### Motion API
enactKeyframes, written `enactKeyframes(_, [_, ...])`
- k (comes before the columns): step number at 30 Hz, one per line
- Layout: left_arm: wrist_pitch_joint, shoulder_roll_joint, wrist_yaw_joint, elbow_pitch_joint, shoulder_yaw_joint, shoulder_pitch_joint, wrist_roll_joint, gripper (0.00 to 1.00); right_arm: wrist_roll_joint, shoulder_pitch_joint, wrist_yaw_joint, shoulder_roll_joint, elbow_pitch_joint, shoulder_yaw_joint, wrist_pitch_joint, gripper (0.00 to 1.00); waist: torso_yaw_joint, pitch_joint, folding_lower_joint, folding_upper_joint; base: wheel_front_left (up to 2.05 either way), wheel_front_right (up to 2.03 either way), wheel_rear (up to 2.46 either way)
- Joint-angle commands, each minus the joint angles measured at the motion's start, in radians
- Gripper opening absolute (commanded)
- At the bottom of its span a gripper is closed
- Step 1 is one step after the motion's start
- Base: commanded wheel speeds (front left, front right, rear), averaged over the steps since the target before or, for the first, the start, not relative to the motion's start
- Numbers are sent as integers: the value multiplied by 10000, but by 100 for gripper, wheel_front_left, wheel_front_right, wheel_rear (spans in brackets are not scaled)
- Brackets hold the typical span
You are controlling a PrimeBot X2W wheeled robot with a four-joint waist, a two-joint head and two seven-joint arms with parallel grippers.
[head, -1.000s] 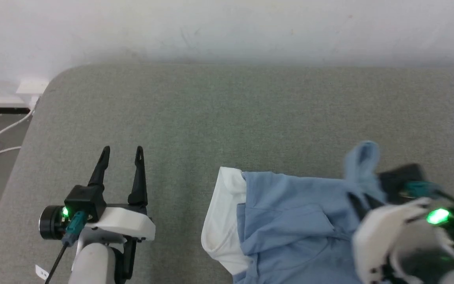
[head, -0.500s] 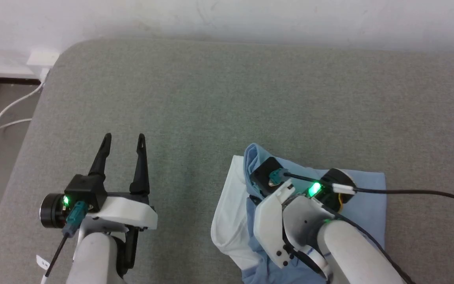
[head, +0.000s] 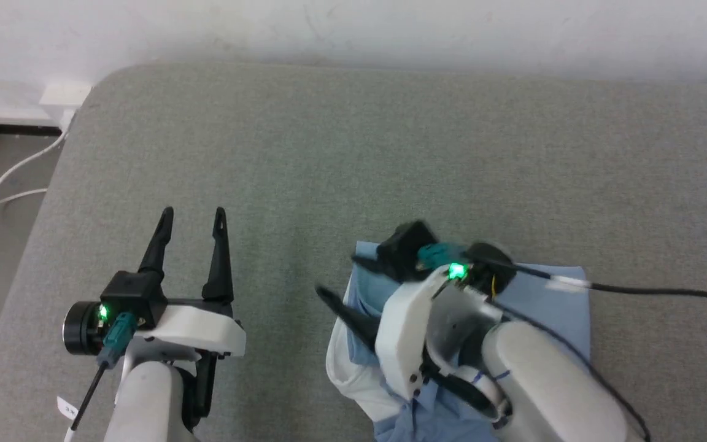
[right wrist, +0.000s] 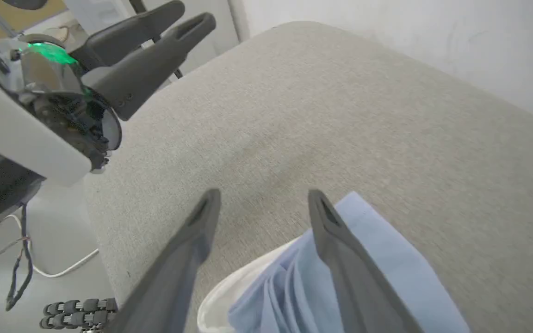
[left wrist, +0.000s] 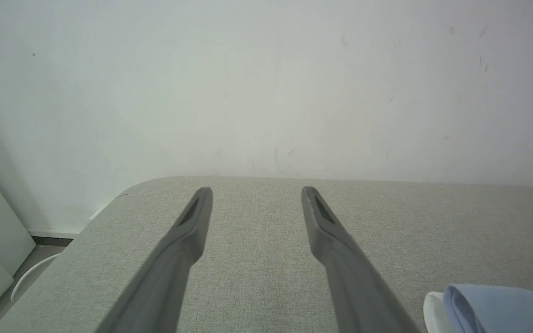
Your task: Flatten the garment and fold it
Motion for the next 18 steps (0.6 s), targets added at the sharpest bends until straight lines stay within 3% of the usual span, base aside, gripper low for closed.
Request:
enactKeyframes(1, [-47, -40, -6, 0, 52, 36, 53, 100, 177, -23, -9, 21, -776, -414, -914, 100, -187, -200, -1, 0, 0, 0, 0])
enactKeyframes(9, [-47, -45, -25, -119, 207, 333, 131, 100, -162, 1944, -9, 21, -3110, -3746, -4122, 100, -580, -658, -1, 0, 0, 0, 0])
enactKeyframes(10, [-47, -45, -25, -119, 207, 333, 131, 100, -162, 1944, -9, 21, -3110, -3746, -4122, 100, -580, -658, -1, 0, 0, 0, 0])
enactKeyframes(14, [-47, -47, -42, -191, 261, 473, 146, 100, -127, 3273, -9, 21, -3163, -5449, -4615, 100, -716, -802, -1, 0, 0, 0, 0])
enactKeyframes(18, [-47, -49, -55, -235, 270, 556, 157, 100, 576, 4199, -9, 22, -2485, -6506, -4452, 100, -781, -873, -1, 0, 0, 0, 0])
